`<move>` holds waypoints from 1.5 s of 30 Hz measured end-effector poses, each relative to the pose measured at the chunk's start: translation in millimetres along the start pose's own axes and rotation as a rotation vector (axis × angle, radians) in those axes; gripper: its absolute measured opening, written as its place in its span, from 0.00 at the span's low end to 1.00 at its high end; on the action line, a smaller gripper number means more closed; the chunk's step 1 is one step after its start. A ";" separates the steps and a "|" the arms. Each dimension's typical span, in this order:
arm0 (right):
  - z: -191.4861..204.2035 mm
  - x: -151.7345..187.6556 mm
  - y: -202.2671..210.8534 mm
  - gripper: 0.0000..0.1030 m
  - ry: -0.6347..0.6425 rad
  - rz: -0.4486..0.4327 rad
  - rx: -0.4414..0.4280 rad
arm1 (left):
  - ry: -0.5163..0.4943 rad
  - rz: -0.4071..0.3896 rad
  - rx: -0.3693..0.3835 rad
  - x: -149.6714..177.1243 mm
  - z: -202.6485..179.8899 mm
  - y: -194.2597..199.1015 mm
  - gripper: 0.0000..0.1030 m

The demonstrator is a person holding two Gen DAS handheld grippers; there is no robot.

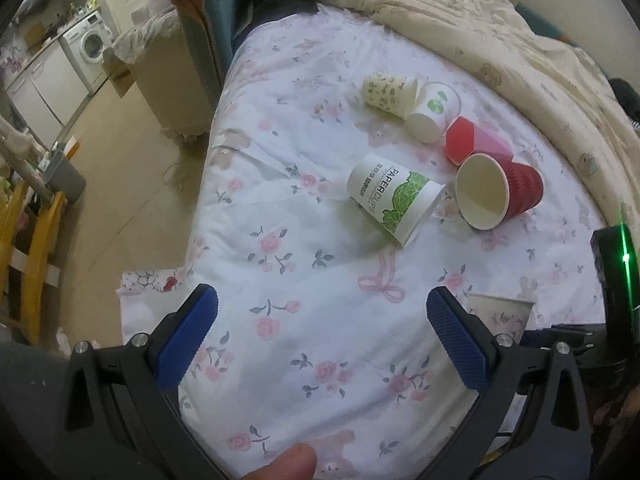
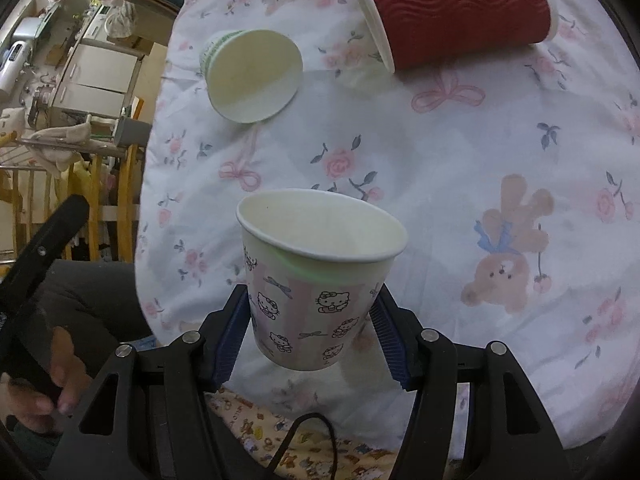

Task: Flip cup upside down
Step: 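Lift the Hello Kitty cup with the right gripper, rim up, then lower the cup onto the sheet and open the right gripper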

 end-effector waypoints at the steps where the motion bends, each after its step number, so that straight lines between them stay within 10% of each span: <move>1: -0.8 -2.3 -0.4 0.61 0.005 -0.009 0.003 | -0.005 0.003 0.000 0.5 -1.7 -1.7 1.00; 10: -4.8 -15.6 1.8 0.65 -0.022 -0.045 -0.013 | -0.013 0.031 0.014 2.7 -13.2 -9.0 1.00; 15: -2.6 -20.0 12.9 0.86 -0.005 -0.084 0.008 | -0.012 0.035 0.021 2.9 -14.2 -9.5 1.00; 36: -0.7 -9.1 149.5 0.94 0.019 -0.558 0.125 | -0.003 -0.030 0.063 0.0 -18.0 10.6 1.00; 45: -31.7 -4.7 159.1 0.94 -0.078 -0.623 0.161 | -0.125 0.010 0.131 14.4 -63.5 0.3 1.00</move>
Point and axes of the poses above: each gripper's, at about its wrist camera, not at the fingertips, and y roughly against the way its jaws point, z to its left, x to its underside, the point moved 8 cm from there along -y, roughly the way its jaws point, and after that the axes turned 6 degrees about -x, right-handed, at the moved point
